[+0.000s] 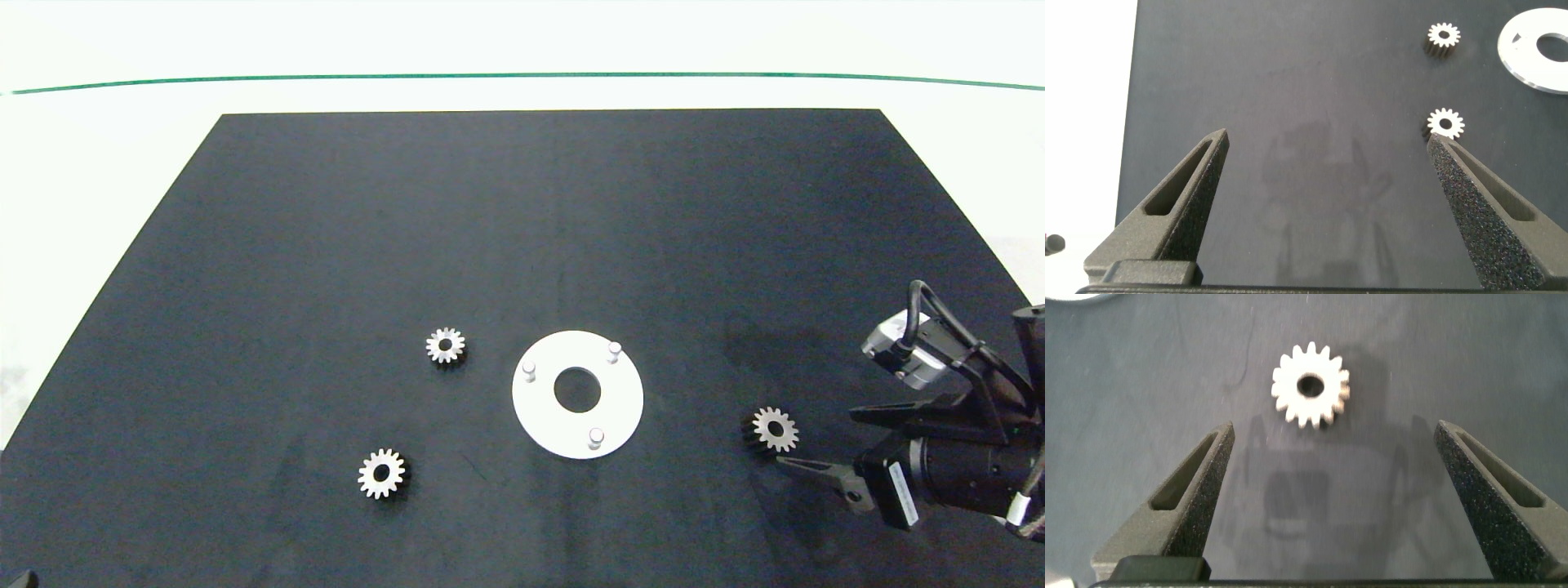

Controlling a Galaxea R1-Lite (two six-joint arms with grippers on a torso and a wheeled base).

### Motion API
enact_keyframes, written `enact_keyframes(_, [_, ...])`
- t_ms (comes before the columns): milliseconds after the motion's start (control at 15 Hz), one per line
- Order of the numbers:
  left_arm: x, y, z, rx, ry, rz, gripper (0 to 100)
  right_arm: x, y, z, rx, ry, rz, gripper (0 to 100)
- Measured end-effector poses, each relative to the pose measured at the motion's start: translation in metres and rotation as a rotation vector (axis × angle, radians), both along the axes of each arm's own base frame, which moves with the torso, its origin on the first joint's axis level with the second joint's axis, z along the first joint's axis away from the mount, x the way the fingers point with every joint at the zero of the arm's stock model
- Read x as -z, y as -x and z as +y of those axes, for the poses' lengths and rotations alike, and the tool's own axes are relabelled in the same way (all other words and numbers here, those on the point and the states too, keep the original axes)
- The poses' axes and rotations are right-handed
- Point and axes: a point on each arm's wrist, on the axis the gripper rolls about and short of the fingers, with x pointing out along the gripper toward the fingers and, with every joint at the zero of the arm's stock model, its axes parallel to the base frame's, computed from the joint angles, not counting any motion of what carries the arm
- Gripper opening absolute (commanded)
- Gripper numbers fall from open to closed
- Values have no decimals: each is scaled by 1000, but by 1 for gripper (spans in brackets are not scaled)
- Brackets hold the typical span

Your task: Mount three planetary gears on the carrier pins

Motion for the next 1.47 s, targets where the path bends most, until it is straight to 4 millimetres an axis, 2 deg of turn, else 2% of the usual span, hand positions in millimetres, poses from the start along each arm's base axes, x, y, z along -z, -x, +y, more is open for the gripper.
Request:
enact_keyframes(267, [-2,1,0,0,1,-5,100,9,-17,7,0,17,0,97])
enact_keyframes(1467, [-8,2,0,1,3,-25,100,24,-34,21,-34,28,20,61])
